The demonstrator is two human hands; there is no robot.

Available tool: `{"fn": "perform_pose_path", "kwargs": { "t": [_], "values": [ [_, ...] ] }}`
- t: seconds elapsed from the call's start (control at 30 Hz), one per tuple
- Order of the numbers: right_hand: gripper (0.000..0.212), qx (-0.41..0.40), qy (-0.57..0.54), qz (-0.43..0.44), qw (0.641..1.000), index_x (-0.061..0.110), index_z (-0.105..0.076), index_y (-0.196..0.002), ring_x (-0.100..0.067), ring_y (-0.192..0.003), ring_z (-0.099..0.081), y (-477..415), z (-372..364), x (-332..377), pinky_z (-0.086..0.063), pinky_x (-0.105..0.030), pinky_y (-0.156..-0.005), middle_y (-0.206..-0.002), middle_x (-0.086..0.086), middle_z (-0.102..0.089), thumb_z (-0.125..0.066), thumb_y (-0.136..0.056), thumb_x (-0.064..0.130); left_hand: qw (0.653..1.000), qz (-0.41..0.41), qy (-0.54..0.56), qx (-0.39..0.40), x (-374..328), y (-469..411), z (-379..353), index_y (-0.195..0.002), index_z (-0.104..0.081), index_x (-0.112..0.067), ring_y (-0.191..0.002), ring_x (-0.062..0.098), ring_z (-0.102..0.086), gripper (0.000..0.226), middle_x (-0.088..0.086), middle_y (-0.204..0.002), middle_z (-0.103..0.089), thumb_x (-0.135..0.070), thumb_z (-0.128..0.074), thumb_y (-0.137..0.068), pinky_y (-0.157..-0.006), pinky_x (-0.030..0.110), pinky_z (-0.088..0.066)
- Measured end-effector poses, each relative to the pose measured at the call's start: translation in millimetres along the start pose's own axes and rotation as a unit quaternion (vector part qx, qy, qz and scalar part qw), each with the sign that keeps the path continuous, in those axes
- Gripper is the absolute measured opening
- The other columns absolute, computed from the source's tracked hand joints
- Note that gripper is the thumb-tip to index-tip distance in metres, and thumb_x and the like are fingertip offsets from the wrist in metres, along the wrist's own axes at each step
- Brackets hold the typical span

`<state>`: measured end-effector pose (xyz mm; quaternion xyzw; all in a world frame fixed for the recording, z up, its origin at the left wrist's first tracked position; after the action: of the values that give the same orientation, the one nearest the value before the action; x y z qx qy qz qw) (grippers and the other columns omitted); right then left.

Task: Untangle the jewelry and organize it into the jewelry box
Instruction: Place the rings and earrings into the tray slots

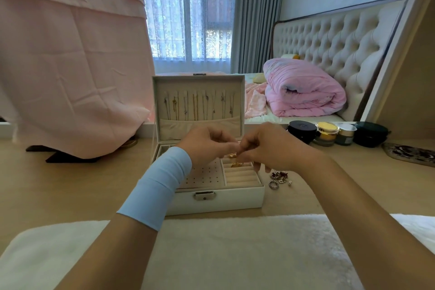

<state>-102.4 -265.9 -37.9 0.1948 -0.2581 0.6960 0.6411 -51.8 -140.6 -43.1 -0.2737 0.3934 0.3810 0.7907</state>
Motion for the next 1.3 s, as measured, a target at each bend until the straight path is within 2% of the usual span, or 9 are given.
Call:
{"fn": "perform_pose_path", "kwargs": {
  "t": [0.1, 0.2, 0.4, 0.53, 0.7, 0.8, 0.93, 1.03, 1.3],
  "values": [
    [0.004, 0.025, 0.069, -0.002, 0.997, 0.021, -0.079, -0.080, -0.006, -0.049, -0.059, -1, -14, 5, -0.055, -0.021, -0.050, -0.066, 0.004, -0.071, -0.082, -0.082, 0.023, 0.995, 0.019, -0.072, 0.059, 4, 2, -11, -0.084, -0.074, -0.022, -0.080, 0.009, -0.070, 0.017, -0.006, -0.081, -0.075, -0.019, -0.085, -0.071, -0.084, 0.029, -0.057],
    [0.009, 0.009, 0.130, 0.006, 0.991, 0.023, -0.079, -0.079, 0.005, -0.057, -0.060, -3, -16, 9, -0.050, -0.013, -0.055, -0.073, 0.011, -0.072, -0.085, -0.076, 0.029, 0.987, 0.023, -0.150, 0.062, 6, 3, -16, -0.084, -0.072, -0.023, -0.068, 0.002, -0.063, 0.018, -0.010, -0.077, -0.071, -0.019, -0.084, -0.071, -0.066, 0.016, -0.049],
    [0.005, 0.030, 0.168, 0.023, 0.985, 0.026, -0.080, -0.082, -0.004, -0.077, -0.065, -3, -23, 10, -0.058, -0.028, -0.078, -0.081, 0.012, -0.073, -0.081, -0.082, 0.030, 0.975, 0.025, -0.211, 0.058, 8, 4, -17, -0.082, -0.072, -0.025, -0.071, 0.005, -0.060, 0.015, -0.011, -0.079, -0.068, -0.027, -0.083, -0.073, -0.063, 0.018, -0.045],
    [0.015, 0.078, 0.153, 0.019, 0.985, 0.036, -0.080, -0.098, 0.002, -0.079, -0.061, -2, -23, 6, -0.046, -0.015, -0.071, -0.089, 0.018, -0.073, -0.073, -0.089, 0.027, 0.970, 0.011, -0.229, 0.074, 5, 4, -16, -0.087, -0.073, -0.026, -0.070, 0.001, -0.057, 0.015, -0.010, -0.085, -0.070, -0.028, -0.081, -0.075, -0.059, 0.015, -0.040],
    [0.015, 0.046, 0.112, -0.020, 0.992, 0.029, -0.079, -0.100, 0.011, -0.072, -0.062, -2, 0, -8, -0.042, -0.005, -0.061, -0.084, 0.022, -0.069, -0.070, -0.092, 0.021, 0.968, -0.001, -0.233, 0.090, 1, 6, -19, -0.094, -0.076, -0.030, -0.072, -0.002, -0.057, 0.014, -0.016, -0.087, -0.068, -0.028, -0.078, -0.080, -0.058, 0.011, -0.038],
    [0.008, 0.033, 0.144, -0.071, 0.986, 0.027, -0.078, -0.094, -0.001, -0.083, -0.066, -1, 14, -32, -0.055, -0.020, -0.077, -0.088, 0.017, -0.070, -0.073, -0.090, 0.022, 0.964, -0.011, -0.245, 0.099, -2, 7, -26, -0.095, -0.078, -0.033, -0.074, -0.003, -0.055, 0.013, -0.020, -0.087, -0.068, -0.031, -0.075, -0.083, -0.061, 0.011, -0.040],
    [0.008, 0.098, 0.197, -0.157, 0.963, 0.023, -0.077, -0.089, -0.014, -0.074, -0.069, 5, 4, -69, -0.058, -0.024, -0.063, -0.088, 0.005, -0.072, -0.081, -0.083, 0.022, 0.949, -0.013, -0.300, 0.098, -5, 7, -32, -0.093, -0.078, -0.036, -0.082, 0.002, -0.058, 0.011, -0.020, -0.097, -0.071, -0.033, -0.072, -0.084, -0.077, 0.023, -0.050],
    [0.016, 0.133, 0.204, -0.187, 0.952, 0.020, -0.077, -0.090, -0.014, -0.068, -0.067, 8, -7, -83, -0.058, -0.026, -0.064, -0.088, 0.000, -0.074, -0.085, -0.078, 0.026, 0.941, -0.013, -0.323, 0.095, -8, 7, -35, -0.093, -0.078, -0.036, -0.095, 0.007, -0.062, 0.011, -0.018, -0.103, -0.071, -0.033, -0.072, -0.084, -0.087, 0.030, -0.053],
    [0.020, 0.137, 0.213, -0.194, 0.948, 0.017, -0.079, -0.093, -0.015, -0.079, -0.072, 4, -18, -93, -0.063, -0.033, -0.076, -0.088, 0.001, -0.075, -0.086, -0.077, 0.027, 0.963, -0.036, -0.258, 0.067, -11, 6, -30, -0.095, -0.075, -0.033, -0.080, 0.000, -0.057, 0.012, -0.018, -0.092, -0.067, -0.036, -0.066, -0.088, -0.074, 0.022, -0.048]
  ]
}}
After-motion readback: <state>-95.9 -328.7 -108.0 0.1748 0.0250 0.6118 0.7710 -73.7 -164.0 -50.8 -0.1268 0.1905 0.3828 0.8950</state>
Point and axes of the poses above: each hand's wrist, its own y-axis away from the middle knuckle, its own z-axis out of the back of the hand, x = y × z, the point moved 9 cm from there along -y, towards the middle knuckle
